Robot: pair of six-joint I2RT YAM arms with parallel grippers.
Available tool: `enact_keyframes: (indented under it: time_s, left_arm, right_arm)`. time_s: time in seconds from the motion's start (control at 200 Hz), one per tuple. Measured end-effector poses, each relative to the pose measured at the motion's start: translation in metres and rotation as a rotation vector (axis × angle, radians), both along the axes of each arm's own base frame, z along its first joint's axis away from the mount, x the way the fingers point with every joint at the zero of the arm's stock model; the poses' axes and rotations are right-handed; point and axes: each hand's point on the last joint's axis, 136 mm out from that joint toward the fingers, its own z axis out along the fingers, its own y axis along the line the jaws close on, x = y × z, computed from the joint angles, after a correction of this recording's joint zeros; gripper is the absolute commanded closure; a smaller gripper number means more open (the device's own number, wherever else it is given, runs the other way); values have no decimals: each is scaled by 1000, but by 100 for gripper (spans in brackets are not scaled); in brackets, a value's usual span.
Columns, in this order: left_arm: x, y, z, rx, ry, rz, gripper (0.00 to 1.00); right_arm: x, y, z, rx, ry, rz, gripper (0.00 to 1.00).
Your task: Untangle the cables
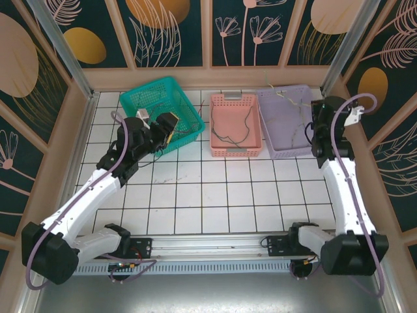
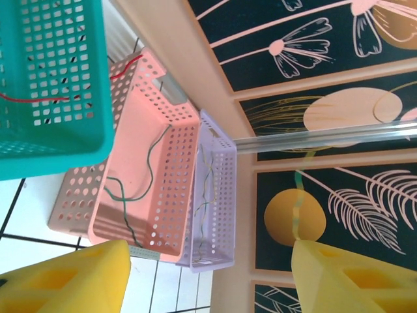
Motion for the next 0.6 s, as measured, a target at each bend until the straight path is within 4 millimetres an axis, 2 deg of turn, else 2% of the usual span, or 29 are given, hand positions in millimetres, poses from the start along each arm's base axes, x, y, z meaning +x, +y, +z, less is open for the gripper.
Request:
enact_keyframes:
  time_s: [0.17, 0.225, 0.285, 0.375, 0.45, 0.601]
  left_arm:
    - [0, -3, 23, 24, -76, -32, 33]
    - [0, -5, 33, 25, -104, -45, 33]
    - [-2, -8, 46, 23, -141, -69, 33]
    - [-4, -14, 62, 27, -192, -110, 33]
    - [-5, -22, 76, 32, -235, -161, 33]
    - [0, -39, 103, 61, -322, -255, 33]
  right_arm:
    - [13, -7, -76, 83, 186, -46, 100]
    - [16, -6, -98, 114, 226, -47, 84]
    - [20, -4, -119, 157, 261, -39, 63]
    - [24, -1, -145, 223, 310, -34, 44]
    - [25, 2, -152, 243, 325, -18, 36]
    - [28, 3, -140, 255, 294, 3, 34]
